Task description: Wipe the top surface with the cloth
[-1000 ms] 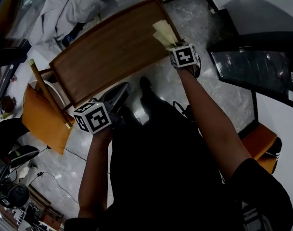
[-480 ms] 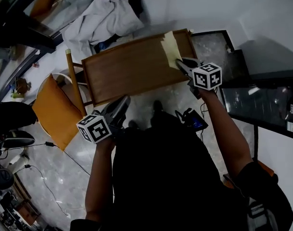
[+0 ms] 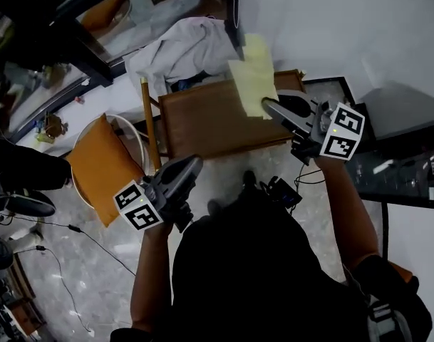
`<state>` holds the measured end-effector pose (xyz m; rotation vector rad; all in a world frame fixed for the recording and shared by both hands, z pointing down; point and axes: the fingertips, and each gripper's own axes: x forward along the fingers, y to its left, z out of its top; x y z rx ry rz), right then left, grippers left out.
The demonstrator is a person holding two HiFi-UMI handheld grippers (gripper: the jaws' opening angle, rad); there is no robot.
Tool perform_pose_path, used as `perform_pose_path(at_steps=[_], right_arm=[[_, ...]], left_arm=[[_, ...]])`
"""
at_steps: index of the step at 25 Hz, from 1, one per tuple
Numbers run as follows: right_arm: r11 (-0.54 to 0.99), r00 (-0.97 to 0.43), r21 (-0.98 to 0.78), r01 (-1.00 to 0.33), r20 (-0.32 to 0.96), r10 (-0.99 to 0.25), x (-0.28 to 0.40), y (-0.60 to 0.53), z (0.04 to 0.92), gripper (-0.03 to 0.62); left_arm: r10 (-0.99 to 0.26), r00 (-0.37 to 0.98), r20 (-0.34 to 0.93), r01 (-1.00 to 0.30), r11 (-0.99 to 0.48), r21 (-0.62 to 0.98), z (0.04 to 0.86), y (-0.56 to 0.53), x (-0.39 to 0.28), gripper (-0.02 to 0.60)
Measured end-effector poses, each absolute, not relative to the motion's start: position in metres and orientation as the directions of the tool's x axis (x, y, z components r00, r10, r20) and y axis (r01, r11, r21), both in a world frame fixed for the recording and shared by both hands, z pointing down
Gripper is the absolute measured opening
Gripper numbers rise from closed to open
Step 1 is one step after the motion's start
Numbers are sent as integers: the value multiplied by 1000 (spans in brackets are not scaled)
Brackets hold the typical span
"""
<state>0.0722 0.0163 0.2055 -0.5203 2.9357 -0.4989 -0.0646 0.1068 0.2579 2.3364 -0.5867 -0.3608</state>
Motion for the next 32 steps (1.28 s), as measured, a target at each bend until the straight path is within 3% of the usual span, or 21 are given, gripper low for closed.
perform_pose_path(at_steps=[8,15,24,28,32], right_arm=[[913,-942,-375,-163,-214,-256,29,116,154,32],[909,-947,-380,-170,-194,-258,25,185,163,32],[955,-967,-294,-48,-227,-119,47,251,150,32],[976,-982,-195,-95,-143,-124,60,287,148,32],[972,-980,-180,-151,-102,-171,94,327,162,32]], left_arm=[[-444,850,-286,-237,-805,544,182,173,-126,11],[-369,878,-306,-225,-881,417,154,220,-140,11],[-232,947,-220,-157,-937,312,147,282,-88,11],[-251,943,-220,-168,-926,337,147,305,-59,12],[-280,952,-122,-203,-878,433,182,334,-18,12]])
